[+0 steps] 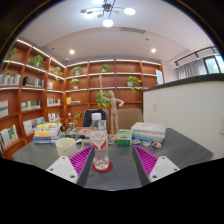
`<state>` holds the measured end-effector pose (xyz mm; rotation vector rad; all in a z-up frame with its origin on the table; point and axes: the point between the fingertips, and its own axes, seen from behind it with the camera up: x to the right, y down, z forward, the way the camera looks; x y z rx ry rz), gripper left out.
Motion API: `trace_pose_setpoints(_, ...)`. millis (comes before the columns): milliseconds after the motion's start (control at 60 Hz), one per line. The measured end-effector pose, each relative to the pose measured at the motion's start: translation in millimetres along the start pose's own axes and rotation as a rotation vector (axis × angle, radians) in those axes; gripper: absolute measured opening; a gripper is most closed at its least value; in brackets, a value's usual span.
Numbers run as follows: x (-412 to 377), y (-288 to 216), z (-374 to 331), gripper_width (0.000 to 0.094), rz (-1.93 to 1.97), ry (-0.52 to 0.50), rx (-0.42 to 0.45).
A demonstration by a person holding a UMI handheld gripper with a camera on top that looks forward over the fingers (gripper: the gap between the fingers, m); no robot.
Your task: Pour water
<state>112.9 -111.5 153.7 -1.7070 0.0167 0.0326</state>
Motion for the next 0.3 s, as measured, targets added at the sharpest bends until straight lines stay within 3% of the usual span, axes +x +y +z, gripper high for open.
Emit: trace_pose_setpoints(300, 0, -10, -13, 0.0788, 0.001, -0.007, 0.014)
